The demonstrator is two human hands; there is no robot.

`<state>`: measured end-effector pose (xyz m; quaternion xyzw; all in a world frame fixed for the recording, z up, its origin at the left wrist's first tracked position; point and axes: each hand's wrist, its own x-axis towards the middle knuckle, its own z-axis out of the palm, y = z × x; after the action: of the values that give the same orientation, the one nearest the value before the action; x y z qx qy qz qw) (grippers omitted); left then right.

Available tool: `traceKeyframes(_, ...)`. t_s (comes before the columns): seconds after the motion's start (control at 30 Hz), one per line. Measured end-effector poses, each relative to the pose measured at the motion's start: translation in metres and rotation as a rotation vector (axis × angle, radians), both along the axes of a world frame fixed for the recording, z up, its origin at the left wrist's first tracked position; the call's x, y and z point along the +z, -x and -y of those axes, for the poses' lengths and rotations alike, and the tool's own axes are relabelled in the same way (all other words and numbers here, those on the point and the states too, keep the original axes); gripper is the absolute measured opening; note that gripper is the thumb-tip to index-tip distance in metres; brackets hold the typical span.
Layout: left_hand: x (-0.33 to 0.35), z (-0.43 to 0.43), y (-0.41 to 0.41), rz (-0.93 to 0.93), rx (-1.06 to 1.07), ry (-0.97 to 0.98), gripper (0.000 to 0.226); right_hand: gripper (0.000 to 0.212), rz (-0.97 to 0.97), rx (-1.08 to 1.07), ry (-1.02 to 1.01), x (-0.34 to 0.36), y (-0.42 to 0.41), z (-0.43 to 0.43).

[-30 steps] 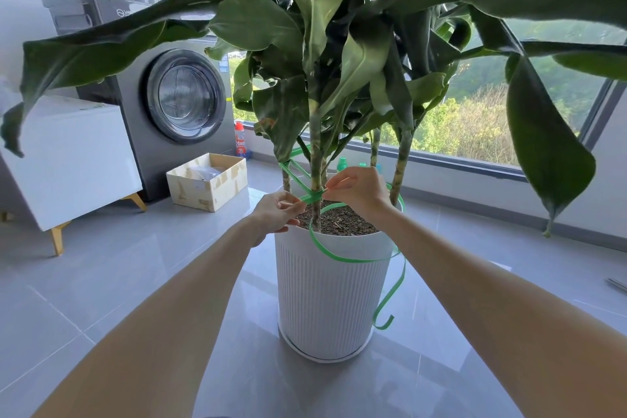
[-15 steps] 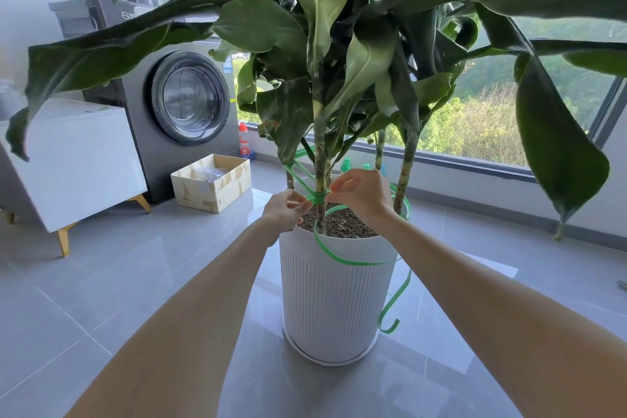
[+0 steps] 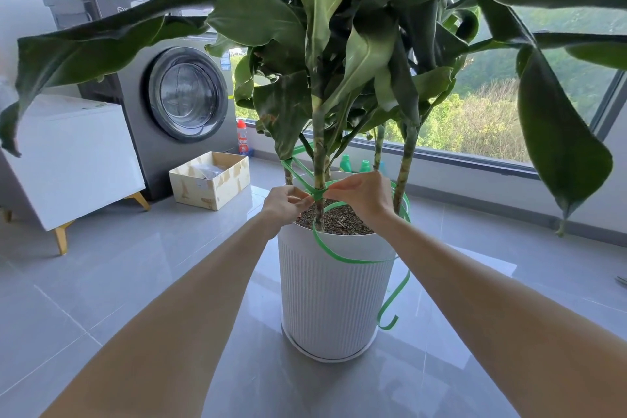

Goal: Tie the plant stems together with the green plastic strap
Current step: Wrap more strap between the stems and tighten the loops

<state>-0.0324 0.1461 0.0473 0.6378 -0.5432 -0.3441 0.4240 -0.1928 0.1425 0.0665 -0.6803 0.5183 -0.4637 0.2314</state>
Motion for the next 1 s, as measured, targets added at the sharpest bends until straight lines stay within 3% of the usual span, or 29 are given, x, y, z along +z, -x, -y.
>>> traceKeyframes(0.23, 0.004, 0.000, 0.010, -0.066, 0.052, 0.051, 0.024, 0.015, -0.021, 0.058, 0.036, 0.000, 0.004, 0.005)
traceKeyframes(0.4, 0.002, 0.002, 0.010, -0.128, 0.120, 0.018, 0.045, 0.011, -0.018, 0.020, 0.038, 0.000, 0.005, 0.008)
traceKeyframes(0.53, 0.002, 0.001, 0.012, -0.118, 0.100, 0.030, 0.025, 0.013, -0.067, 0.072, 0.026, -0.001, 0.006, 0.011)
traceKeyframes(0.7, 0.006, -0.004, 0.011, -0.190, 0.054, -0.018, 0.030, 0.014, -0.119, 0.104, 0.058, -0.002, 0.006, 0.010)
traceKeyframes(1.0, 0.015, -0.010, 0.003, -0.130, -0.030, -0.066, 0.026, 0.018, -0.158, 0.093, 0.111, 0.003, 0.001, 0.012)
